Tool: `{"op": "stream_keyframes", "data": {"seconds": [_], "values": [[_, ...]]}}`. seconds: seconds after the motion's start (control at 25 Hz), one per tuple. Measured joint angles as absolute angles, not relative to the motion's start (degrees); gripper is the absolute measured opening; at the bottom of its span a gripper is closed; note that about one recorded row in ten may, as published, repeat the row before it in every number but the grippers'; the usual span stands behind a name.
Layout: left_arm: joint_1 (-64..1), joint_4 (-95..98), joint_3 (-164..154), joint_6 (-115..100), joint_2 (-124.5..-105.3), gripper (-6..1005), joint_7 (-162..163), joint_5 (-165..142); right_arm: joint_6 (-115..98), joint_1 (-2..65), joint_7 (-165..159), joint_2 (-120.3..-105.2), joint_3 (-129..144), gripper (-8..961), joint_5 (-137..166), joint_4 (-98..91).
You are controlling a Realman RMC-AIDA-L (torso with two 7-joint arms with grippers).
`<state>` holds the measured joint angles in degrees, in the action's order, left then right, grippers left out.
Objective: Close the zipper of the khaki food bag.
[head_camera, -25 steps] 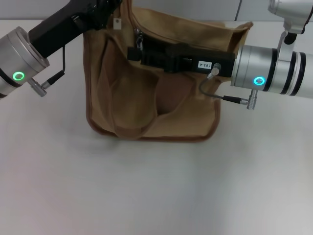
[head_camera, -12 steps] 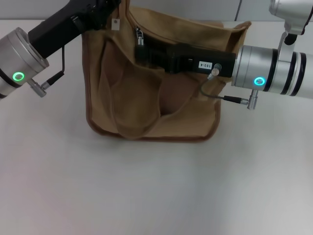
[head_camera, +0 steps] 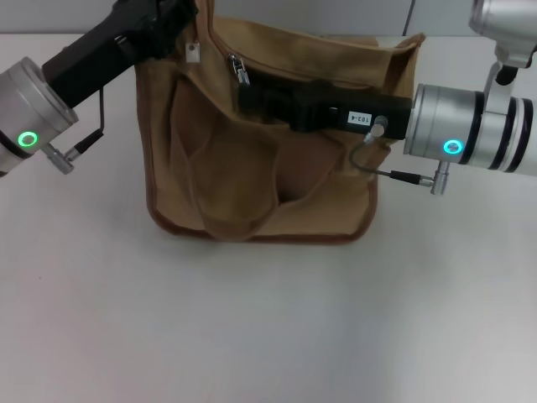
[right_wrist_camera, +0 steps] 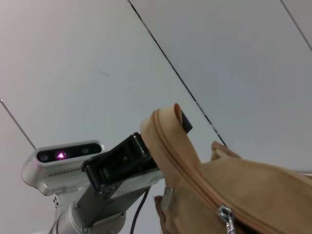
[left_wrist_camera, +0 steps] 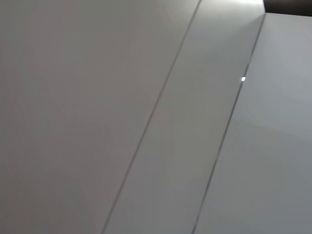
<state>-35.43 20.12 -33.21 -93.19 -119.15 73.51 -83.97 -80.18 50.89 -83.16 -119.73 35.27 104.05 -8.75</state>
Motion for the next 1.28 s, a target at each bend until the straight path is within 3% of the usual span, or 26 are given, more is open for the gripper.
{"op": "stream_keyframes", "data": {"seconds": [1.28], "values": [[-33.10, 20.06, -33.05, -88.58, -118.82, 31, 72.06, -81.03, -87.43, 37.24, -91.53, -119.17, 35.64, -3, 104.06, -21.32]]}}
